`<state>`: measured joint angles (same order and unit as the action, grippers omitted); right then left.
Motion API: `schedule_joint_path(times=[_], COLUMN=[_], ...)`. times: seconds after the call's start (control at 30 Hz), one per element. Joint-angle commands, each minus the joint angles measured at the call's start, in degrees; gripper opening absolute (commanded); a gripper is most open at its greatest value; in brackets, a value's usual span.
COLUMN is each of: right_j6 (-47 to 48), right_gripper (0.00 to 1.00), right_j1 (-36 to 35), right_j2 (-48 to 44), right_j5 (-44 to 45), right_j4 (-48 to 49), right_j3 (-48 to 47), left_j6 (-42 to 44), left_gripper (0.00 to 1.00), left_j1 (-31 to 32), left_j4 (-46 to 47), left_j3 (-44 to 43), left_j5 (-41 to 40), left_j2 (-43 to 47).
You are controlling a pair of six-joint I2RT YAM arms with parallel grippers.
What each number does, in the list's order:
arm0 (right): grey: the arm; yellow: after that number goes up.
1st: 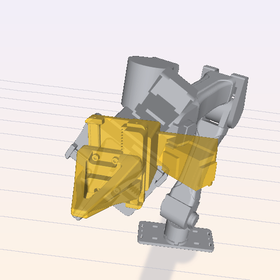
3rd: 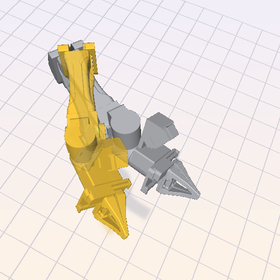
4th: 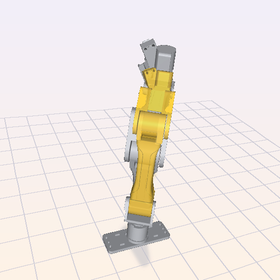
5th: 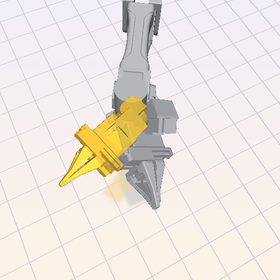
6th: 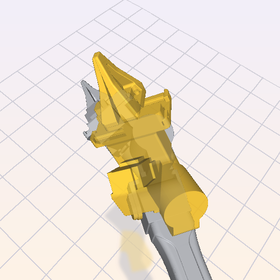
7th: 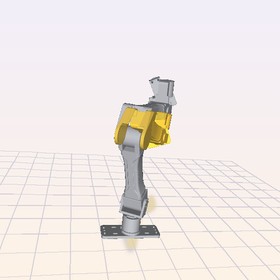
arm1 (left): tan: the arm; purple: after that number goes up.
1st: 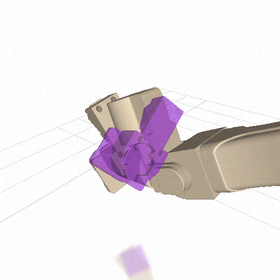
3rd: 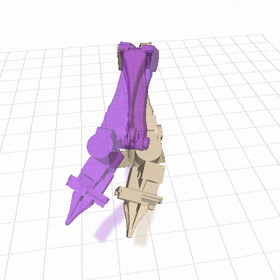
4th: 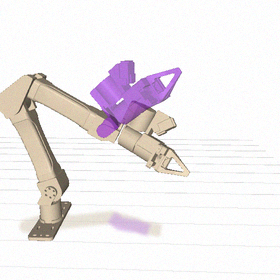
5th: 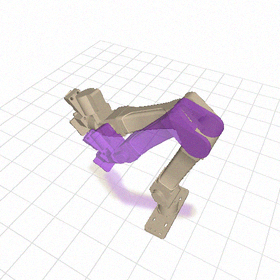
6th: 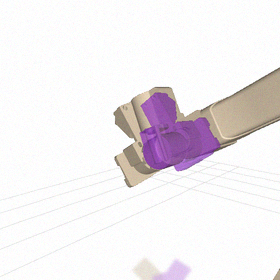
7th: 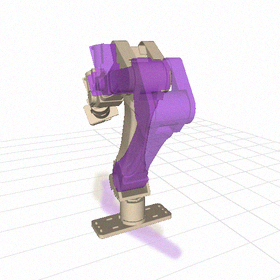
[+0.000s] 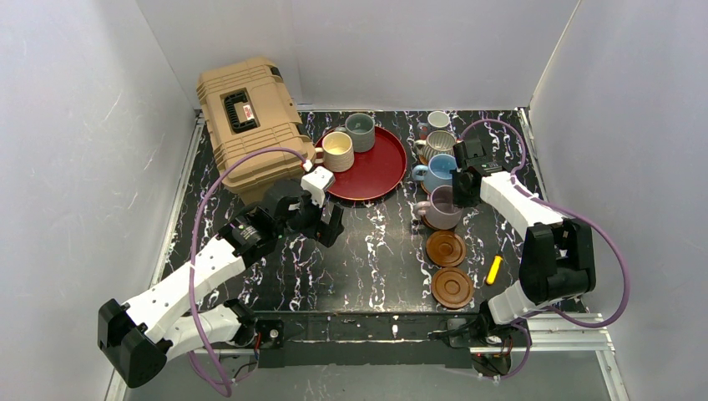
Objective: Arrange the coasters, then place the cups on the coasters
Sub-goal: Place the cup on the coaster.
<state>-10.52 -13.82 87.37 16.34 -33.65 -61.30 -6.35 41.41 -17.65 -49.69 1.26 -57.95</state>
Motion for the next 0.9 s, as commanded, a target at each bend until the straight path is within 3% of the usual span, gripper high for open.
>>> schedule_joint_path(times=[0.0,0.27,0.5,0.67,0.87], right_j6=[0.1,0.0,-0.2,-0.4,-1.0], right_gripper=[0.01,0.19,0.26,0.26,0.12], right_j1=[0.3,0.3,0.3,0.3,0.3], right_j2=[0.1,0.2,0.1,0.2,0.0], right_j5=[0.4,0.1,0.0,-0.3,-0.1], right_j4=[2.8,2.4,2.3,2.3,2.2], right_j3=[-0.9,-1.1,-1.4,-1.4,-1.2], left_j6=[0.7,0.7,0.8,0.8,0.8], left_gripper=[0.98,0.98,0.98,0.98,0.98], left_j1=[-0.2,-0.2,-0.2,-0.2,-0.2], left_j4=[-0.9,-0.9,-1.0,-1.1,-1.1], left_j3=[-2.3,-2.4,-2.4,-2.5,-2.4], left_j5=[-0.4,-0.4,-0.4,-0.4,-0.3], left_j2=[0.4,0.4,0.3,0.2,0.2])
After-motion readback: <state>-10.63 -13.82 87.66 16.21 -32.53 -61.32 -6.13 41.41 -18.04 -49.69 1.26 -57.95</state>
